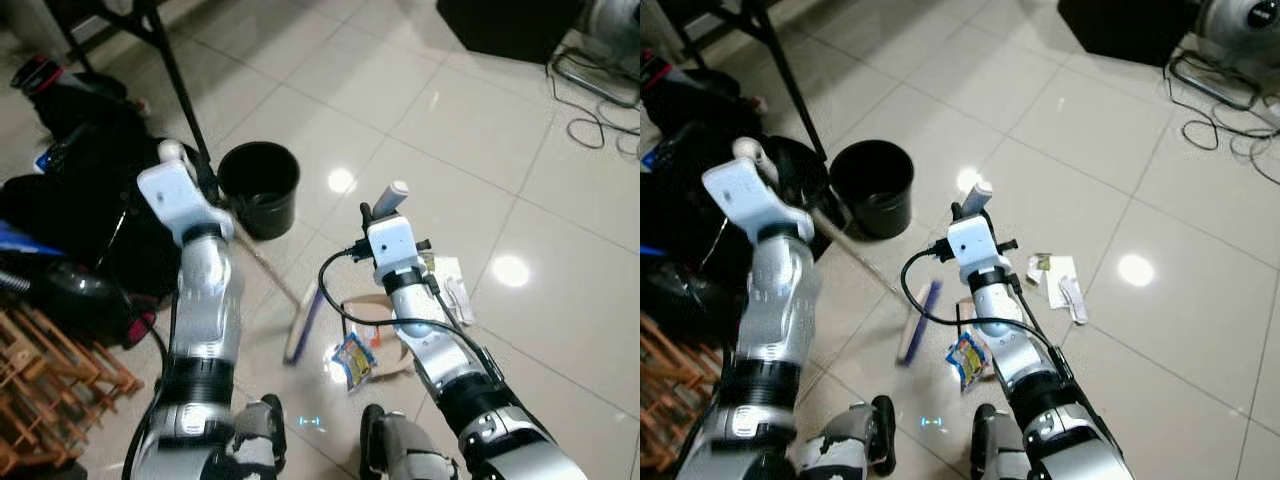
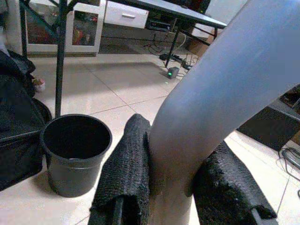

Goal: Sweep floor

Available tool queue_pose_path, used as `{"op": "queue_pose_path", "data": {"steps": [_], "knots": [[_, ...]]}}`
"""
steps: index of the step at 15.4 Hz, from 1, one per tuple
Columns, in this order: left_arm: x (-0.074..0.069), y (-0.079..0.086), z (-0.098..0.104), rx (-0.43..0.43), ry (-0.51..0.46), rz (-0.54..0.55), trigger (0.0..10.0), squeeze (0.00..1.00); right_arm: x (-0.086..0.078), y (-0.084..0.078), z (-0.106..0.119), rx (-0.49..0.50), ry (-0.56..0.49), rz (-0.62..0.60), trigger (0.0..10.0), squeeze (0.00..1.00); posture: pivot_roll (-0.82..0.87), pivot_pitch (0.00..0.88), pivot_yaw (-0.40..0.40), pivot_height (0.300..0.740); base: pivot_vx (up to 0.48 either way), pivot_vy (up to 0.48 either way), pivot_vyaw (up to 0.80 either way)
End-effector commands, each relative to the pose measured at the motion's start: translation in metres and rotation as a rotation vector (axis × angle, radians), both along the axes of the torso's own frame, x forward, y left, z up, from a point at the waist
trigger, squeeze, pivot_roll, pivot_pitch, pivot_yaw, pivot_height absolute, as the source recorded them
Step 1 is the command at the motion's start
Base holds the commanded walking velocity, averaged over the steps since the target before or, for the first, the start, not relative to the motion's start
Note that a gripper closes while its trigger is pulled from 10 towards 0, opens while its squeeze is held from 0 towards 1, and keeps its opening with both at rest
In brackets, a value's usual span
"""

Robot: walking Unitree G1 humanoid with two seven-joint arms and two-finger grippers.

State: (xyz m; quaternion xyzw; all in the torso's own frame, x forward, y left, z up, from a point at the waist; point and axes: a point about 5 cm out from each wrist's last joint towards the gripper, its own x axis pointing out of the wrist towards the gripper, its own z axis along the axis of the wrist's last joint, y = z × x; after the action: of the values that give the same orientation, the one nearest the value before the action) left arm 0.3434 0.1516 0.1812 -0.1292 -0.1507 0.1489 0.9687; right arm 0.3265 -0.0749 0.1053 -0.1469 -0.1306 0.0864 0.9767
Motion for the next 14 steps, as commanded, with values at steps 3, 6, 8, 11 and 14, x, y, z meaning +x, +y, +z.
{"op": "queue_pose_path", "data": {"steps": [3,6,8,11,14], "knots": [[0.008,-0.017,0.017,-0.113,-0.037,-0.031,10.0,0.0,0.0,-0.003,-0.006,0.015,0.042,-0.011,10.0,0.0,0.12,0.281,-0.024,0.74,0.0,0.0,0.0],[0.006,-0.029,0.017,-0.258,-0.016,-0.05,10.0,0.0,0.007,-0.006,0.0,0.11,0.07,-0.06,10.0,0.0,0.11,0.274,-0.024,0.74,0.0,0.0,0.0],[0.007,-0.028,0.021,-0.298,-0.03,-0.05,10.0,0.0,0.012,-0.008,0.005,0.161,0.074,-0.08,10.0,0.0,0.11,0.272,-0.025,0.74,0.0,0.0,0.0],[0.011,-0.016,0.055,-0.13,-0.186,-0.098,10.0,0.0,0.016,-0.011,0.009,0.162,0.069,-0.083,10.0,0.0,0.12,0.269,-0.025,0.74,0.0,0.0,0.0],[0.011,-0.008,0.071,-0.001,-0.25,-0.168,10.0,0.0,0.014,-0.01,0.004,0.159,0.091,-0.079,10.0,0.0,0.12,0.273,-0.024,0.74,0.0,0.0,0.0]]}}
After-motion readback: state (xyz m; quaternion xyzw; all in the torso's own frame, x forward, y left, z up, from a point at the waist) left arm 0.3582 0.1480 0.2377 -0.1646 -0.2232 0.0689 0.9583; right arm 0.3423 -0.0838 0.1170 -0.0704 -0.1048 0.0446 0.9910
